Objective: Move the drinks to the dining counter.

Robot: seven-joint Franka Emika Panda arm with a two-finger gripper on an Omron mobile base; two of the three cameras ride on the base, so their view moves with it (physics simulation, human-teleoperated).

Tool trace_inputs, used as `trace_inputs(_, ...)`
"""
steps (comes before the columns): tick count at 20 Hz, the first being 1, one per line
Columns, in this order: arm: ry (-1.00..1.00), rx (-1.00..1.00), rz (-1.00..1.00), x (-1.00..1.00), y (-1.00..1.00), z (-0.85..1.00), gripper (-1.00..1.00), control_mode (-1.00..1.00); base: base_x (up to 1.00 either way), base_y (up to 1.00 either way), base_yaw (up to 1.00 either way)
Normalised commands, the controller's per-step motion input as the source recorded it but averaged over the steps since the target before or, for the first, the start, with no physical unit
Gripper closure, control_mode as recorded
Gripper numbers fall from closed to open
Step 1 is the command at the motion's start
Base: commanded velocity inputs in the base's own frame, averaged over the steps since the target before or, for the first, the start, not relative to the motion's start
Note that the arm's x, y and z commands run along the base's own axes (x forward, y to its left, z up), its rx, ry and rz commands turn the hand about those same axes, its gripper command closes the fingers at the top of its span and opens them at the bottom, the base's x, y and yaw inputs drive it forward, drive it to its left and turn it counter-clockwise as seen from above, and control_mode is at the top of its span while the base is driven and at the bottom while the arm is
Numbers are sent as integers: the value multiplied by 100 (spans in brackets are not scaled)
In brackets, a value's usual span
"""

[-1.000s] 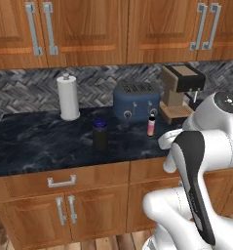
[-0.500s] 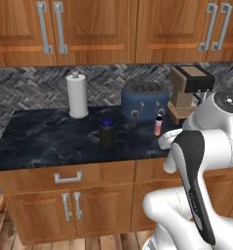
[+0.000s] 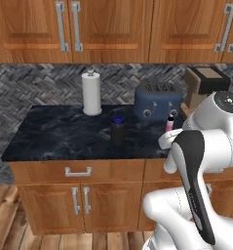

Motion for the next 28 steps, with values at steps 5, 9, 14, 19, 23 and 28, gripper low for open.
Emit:
trace_inputs(5, 0, 0, 0, 0, 0, 0, 100, 100, 0, 0, 34)
trace_inputs(9, 0, 0, 0, 0, 0, 0, 100, 100, 0, 0, 36)
trace_inputs(14, 0, 0, 0, 0, 0, 0, 100, 100, 0, 0, 35)
trace_inputs(19, 0, 0, 0, 0, 0, 0, 100, 100, 0, 0, 35)
trace_inputs(23, 0, 0, 0, 0, 0, 0, 100, 100, 0, 0, 36)
trace_inputs(28, 0, 0, 0, 0, 0, 0, 100, 100, 0, 0, 36)
